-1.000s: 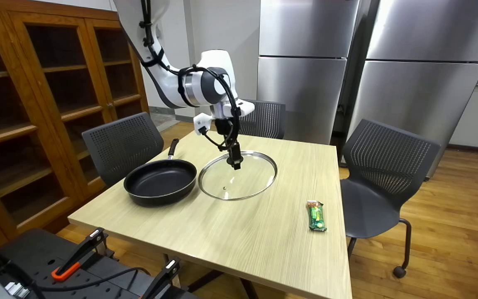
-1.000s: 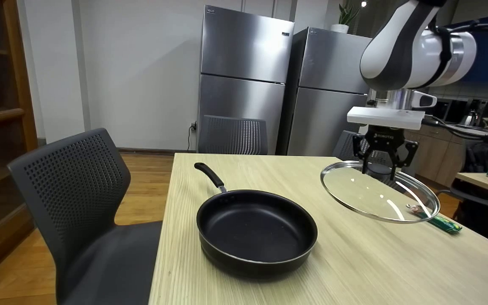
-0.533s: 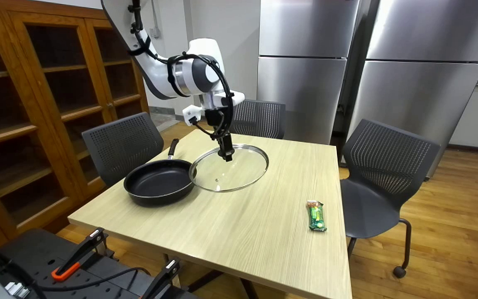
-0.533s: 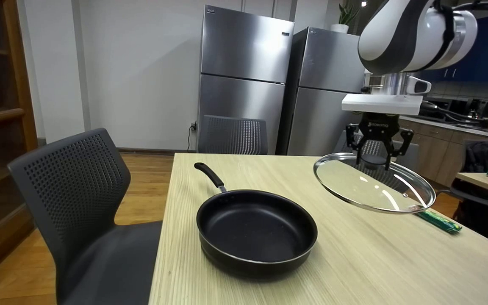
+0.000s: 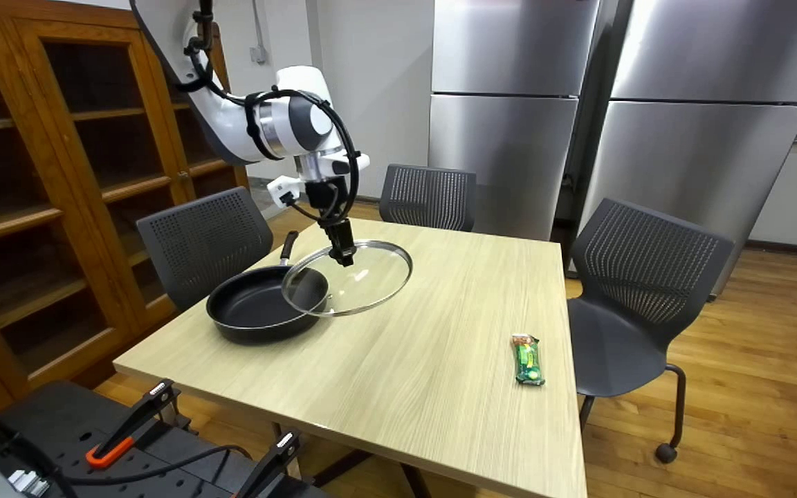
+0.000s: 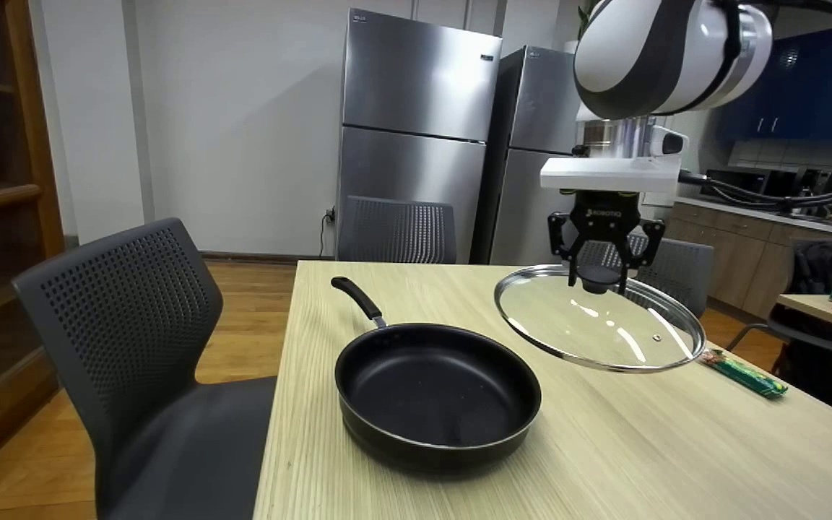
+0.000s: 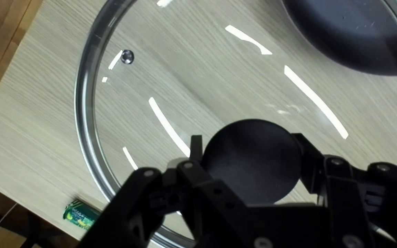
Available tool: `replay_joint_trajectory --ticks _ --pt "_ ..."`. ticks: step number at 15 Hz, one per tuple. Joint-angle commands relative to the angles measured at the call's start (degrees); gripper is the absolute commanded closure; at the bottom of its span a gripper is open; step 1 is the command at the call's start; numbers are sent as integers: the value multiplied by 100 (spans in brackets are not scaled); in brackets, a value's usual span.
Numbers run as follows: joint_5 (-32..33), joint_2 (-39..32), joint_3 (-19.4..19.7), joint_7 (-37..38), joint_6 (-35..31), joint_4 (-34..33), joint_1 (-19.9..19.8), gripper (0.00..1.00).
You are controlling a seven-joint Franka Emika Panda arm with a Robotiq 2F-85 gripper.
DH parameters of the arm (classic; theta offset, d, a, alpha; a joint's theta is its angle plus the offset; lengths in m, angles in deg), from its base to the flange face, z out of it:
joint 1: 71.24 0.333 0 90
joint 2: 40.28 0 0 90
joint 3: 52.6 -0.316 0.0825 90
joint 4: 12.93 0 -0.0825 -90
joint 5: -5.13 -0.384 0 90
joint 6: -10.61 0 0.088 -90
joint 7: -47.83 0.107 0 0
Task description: Put the lid on the pan
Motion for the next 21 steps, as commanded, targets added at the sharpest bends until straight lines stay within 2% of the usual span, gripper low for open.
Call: replay_joint_trajectory --ticks 1,10,21 --pt "330 184 -187 389 315 -37 192 61" --pt "596 -179 -672 675 652 -508 606 61" --pt "393 -876 -1158 360 1108 -1553 571 61"
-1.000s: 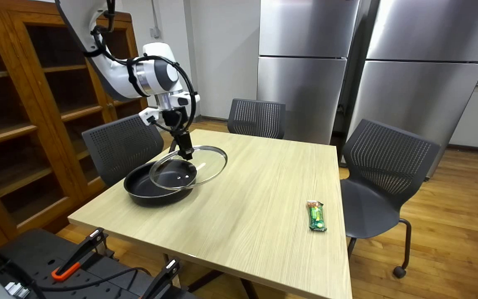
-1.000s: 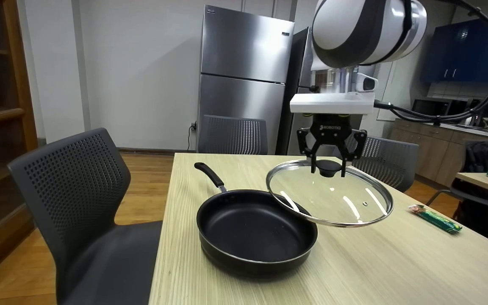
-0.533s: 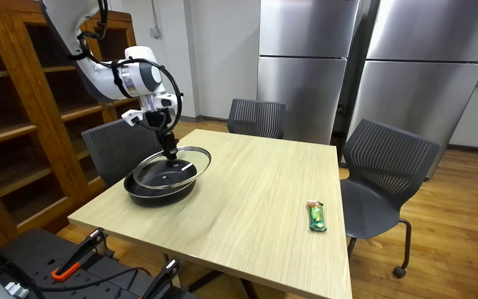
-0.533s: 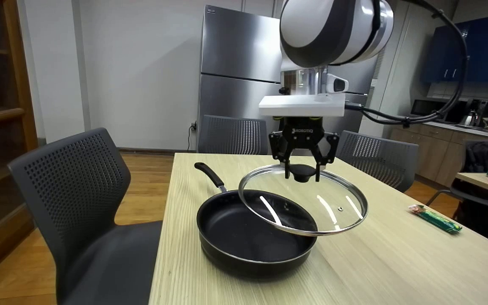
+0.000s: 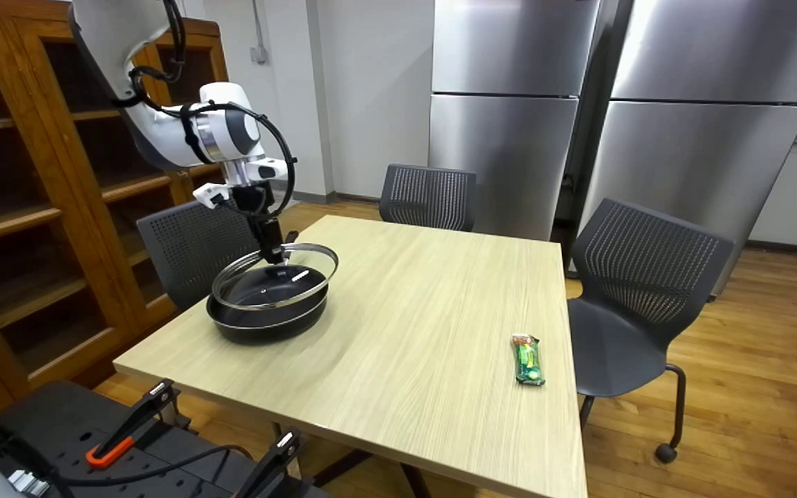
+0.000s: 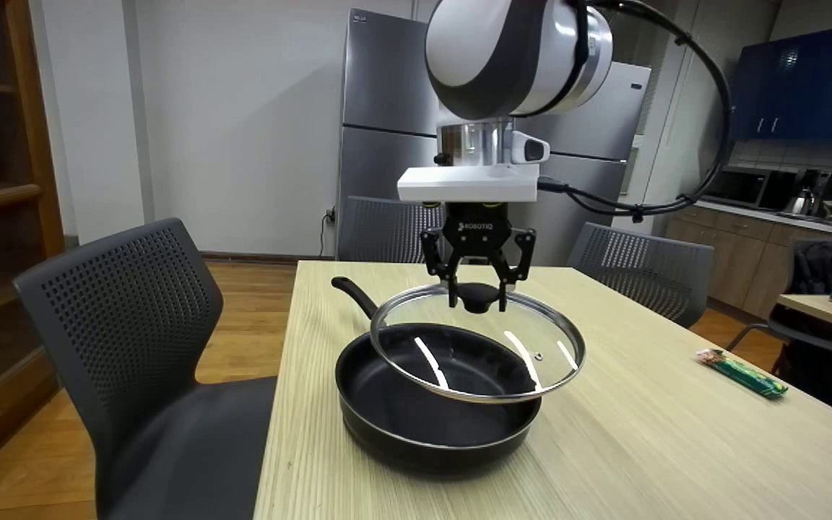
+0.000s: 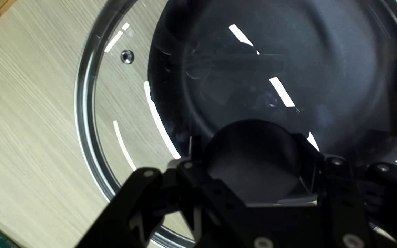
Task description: Put the lid on the pan
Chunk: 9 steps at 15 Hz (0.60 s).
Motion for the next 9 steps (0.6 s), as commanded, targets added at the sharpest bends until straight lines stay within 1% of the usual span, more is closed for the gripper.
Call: replay_joint_trajectory --ticks 1,5,9 --pt "-25 -157 -188 -137 361 -486 -79 61" --pt "-79 -408 -290 -219 446 -759 -94 61" --pt "-152 -593 -376 -367 353 -916 -147 61"
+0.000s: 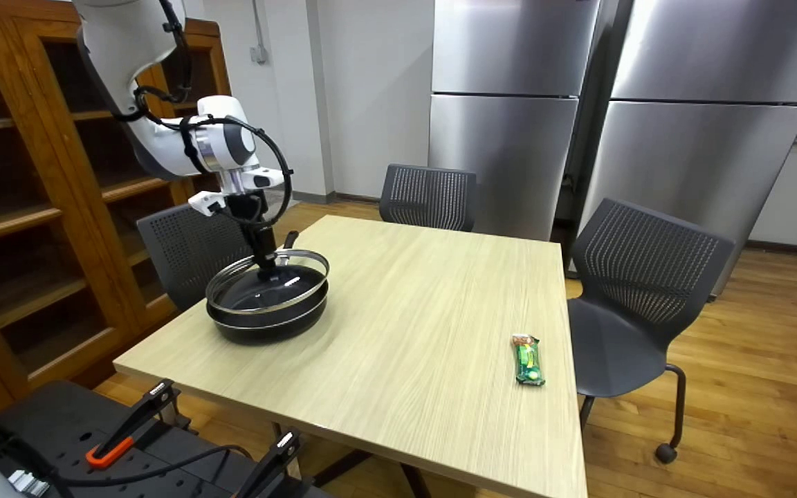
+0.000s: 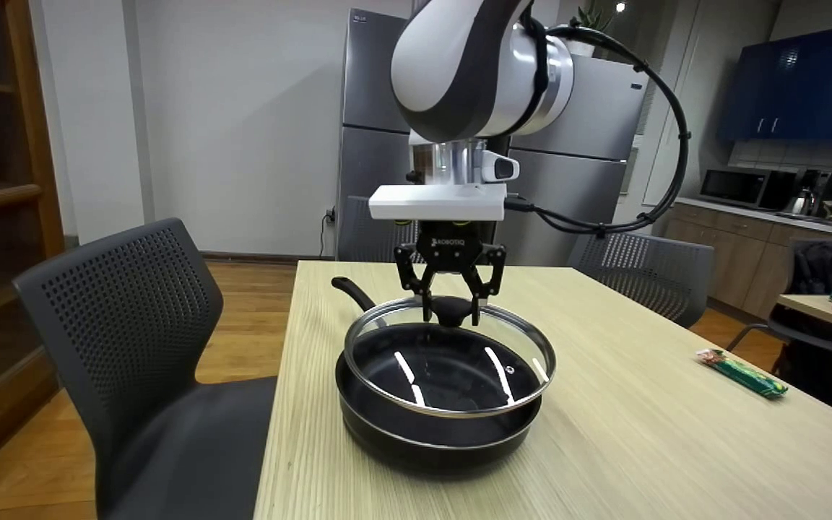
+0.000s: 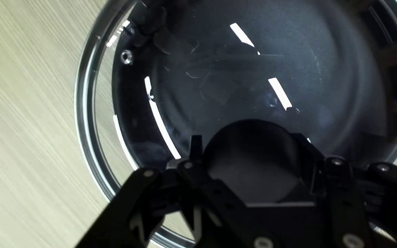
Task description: Put the lid on the pan
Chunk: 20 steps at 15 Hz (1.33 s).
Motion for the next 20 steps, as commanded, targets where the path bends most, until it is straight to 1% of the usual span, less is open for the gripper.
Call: replay_joint_trajectory --ticks 1,6,9,12,20 --pt "-150 -83 -173 -318 229 -347 -144 61" --pt "-352 -215 -253 -572 260 -451 -218 61" --pt "-449 -316 -230 -675 270 -518 -238 61" --pt "-497 -429 -185 -692 259 -600 -230 61" --pt "-592 -637 -215 -767 216 -794 -269 61"
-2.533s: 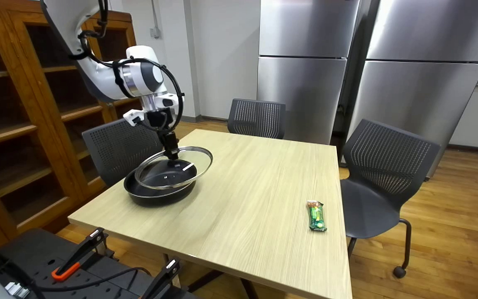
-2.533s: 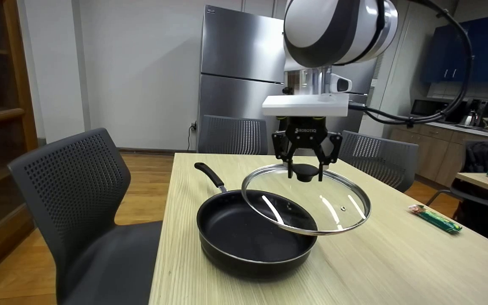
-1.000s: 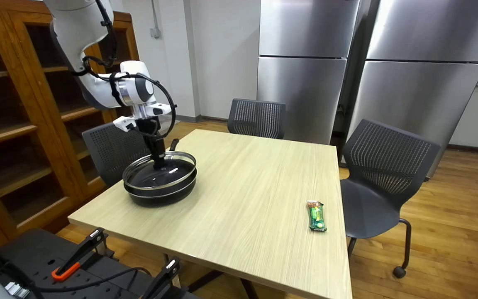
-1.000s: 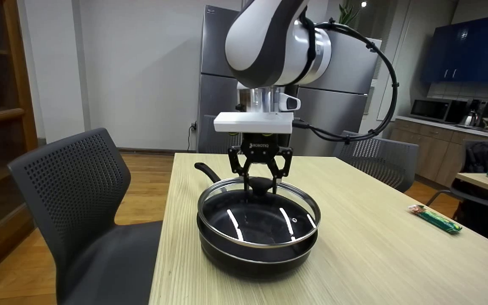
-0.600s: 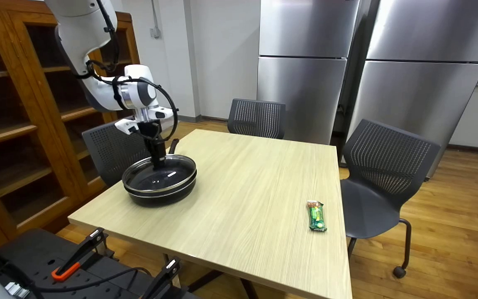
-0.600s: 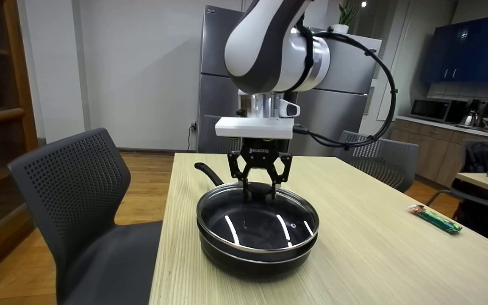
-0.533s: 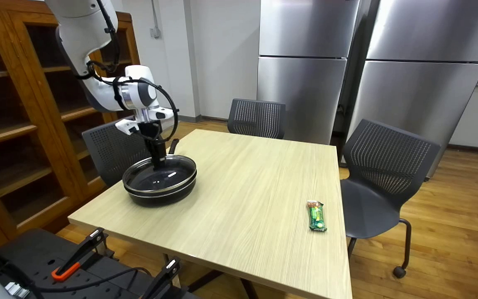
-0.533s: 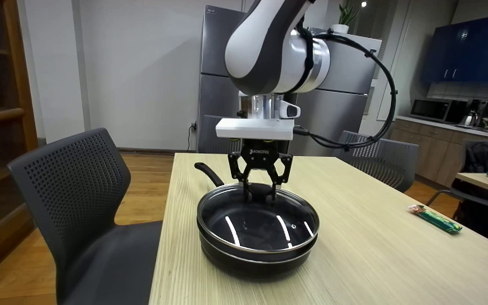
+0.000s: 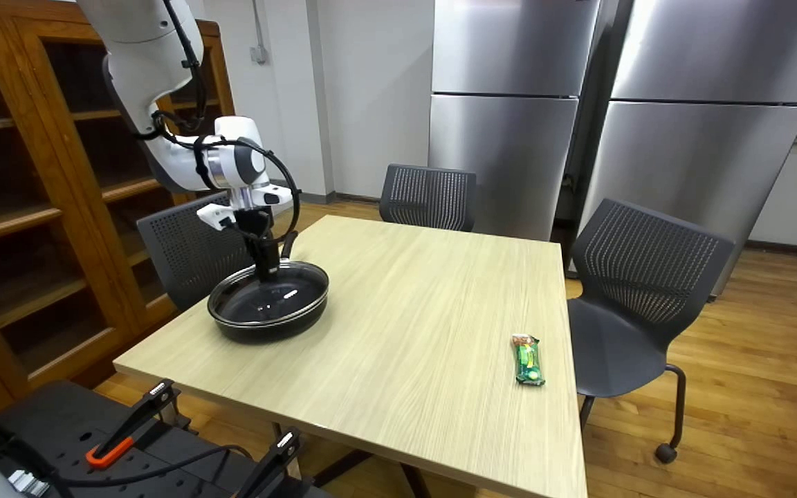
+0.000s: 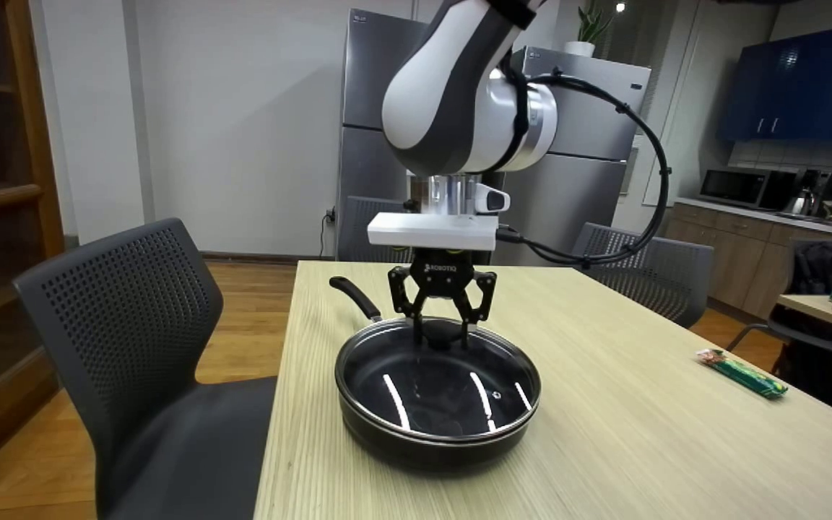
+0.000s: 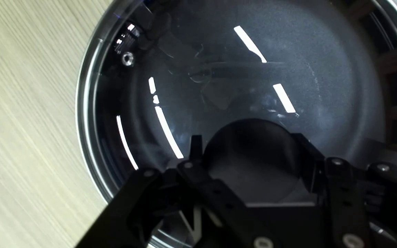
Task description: Put the lid on the pan
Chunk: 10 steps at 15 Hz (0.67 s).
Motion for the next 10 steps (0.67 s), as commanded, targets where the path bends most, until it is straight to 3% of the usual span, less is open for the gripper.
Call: replay_joint_trajectory --ticks 1,5,6,10 --pt "-144 -18 -101 -235 217 -260 -98 61" --pt "-170 -19 -89 -242 236 -255 -89 61" --pt "-175 -10 -83 -232 236 -243 -87 11" --pt "-177 90 -79 -227 169 -185 -90 0"
